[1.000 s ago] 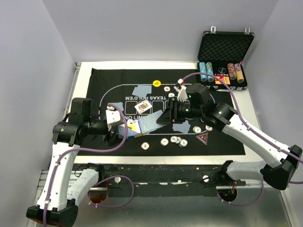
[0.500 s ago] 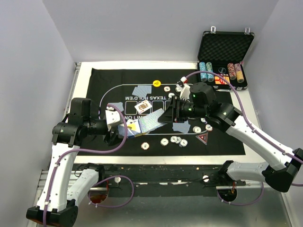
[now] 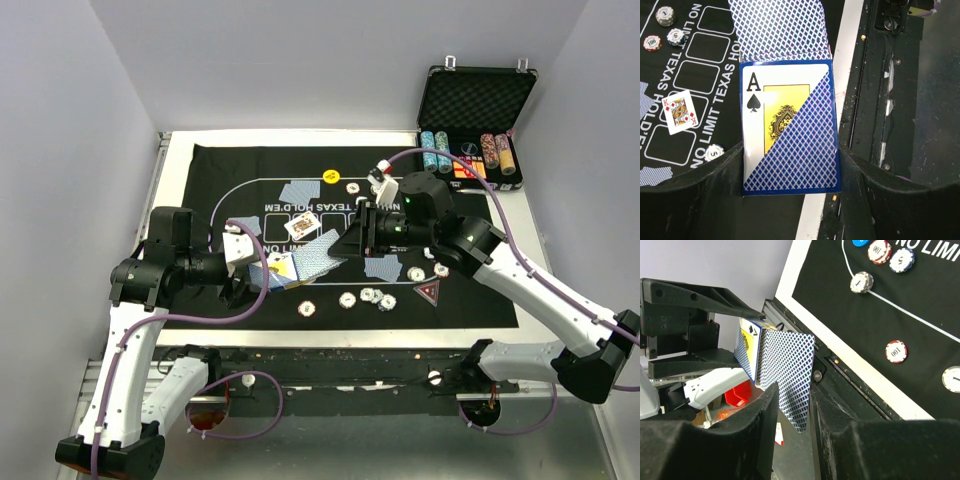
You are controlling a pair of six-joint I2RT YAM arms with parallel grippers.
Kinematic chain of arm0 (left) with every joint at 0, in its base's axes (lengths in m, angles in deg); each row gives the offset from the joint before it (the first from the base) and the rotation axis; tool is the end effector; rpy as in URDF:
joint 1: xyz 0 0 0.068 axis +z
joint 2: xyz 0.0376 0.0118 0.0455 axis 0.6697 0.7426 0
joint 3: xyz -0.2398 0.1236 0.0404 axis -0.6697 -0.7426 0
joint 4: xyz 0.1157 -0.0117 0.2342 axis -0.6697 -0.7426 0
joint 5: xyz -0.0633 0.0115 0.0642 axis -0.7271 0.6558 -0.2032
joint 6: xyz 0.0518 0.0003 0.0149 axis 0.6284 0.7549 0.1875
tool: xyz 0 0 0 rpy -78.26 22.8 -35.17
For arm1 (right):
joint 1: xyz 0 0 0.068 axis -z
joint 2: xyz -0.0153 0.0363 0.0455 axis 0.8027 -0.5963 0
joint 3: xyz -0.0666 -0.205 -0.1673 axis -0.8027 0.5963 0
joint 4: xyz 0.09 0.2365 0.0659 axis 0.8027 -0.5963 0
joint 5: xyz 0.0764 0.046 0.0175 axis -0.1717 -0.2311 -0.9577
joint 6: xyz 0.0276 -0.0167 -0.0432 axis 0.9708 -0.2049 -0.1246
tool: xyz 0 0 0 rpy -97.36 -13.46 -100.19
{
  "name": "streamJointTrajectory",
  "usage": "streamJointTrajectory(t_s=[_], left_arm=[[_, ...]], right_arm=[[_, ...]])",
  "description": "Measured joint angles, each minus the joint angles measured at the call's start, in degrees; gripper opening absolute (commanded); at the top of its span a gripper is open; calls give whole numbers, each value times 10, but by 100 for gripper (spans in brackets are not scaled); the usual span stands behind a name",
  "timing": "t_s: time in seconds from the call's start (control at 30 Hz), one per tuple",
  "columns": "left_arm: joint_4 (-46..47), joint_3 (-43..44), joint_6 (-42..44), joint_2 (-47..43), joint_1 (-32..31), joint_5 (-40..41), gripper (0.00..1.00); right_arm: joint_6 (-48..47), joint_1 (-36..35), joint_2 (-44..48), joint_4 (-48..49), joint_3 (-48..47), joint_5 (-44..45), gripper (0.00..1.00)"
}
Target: Distribute texas hold em gaming equipment
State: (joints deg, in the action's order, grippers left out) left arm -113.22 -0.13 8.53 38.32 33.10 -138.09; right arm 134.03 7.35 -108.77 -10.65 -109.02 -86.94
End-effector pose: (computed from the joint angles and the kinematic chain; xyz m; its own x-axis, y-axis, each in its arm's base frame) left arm 0.1127 -0.0486 0.3615 -0.1145 0.3768 -0.9192 0.9746 0.2221 -0.0303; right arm 0.1746 0.2007 0.3790 -0.8660 0.0528 -0.4973 -0.4045 0.5108 0.7586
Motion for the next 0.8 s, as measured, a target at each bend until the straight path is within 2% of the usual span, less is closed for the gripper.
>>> streamJointTrajectory(t_s=[0.8], left_arm=[[3,0,-6,2,0,0,20]], right_arm=[[6,-6,-10,9,20,-2,48]])
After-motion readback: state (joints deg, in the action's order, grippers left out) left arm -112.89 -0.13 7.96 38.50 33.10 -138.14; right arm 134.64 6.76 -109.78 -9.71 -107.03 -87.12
